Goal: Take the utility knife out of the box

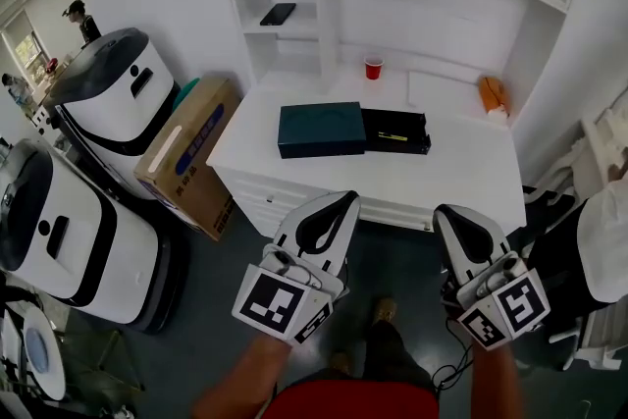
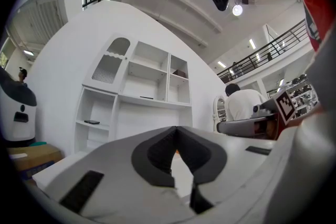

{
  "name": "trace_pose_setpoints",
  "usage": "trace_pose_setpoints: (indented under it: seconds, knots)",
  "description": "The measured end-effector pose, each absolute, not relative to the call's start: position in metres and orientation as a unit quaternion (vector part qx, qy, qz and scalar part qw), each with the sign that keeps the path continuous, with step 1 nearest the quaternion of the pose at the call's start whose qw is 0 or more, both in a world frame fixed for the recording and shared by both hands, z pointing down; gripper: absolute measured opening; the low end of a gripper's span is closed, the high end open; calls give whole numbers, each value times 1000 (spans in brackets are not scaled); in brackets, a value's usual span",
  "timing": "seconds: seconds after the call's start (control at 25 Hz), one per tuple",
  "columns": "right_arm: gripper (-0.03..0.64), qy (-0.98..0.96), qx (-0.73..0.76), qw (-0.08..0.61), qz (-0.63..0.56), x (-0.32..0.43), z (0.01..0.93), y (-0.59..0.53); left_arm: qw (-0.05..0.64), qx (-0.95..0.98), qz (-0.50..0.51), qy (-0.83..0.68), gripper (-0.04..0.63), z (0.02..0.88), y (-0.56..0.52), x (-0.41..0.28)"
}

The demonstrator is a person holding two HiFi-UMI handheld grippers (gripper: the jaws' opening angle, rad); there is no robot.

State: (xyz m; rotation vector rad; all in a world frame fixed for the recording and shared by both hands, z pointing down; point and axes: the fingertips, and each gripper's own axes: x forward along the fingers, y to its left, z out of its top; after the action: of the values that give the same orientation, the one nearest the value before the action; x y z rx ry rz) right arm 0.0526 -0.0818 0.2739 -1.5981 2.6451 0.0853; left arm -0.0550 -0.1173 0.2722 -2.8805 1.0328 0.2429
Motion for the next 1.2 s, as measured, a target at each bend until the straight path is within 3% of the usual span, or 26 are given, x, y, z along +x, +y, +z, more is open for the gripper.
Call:
trace_pose_setpoints:
  seconds: [0.44, 1.2]
  knots:
    - [2, 870, -491, 17, 36, 104, 287, -215, 43, -929, 53, 363, 18, 291, -238, -4]
    - [3, 911, -403, -86, 13, 128, 349, -389, 32, -921, 11, 388, 18, 335, -393, 60]
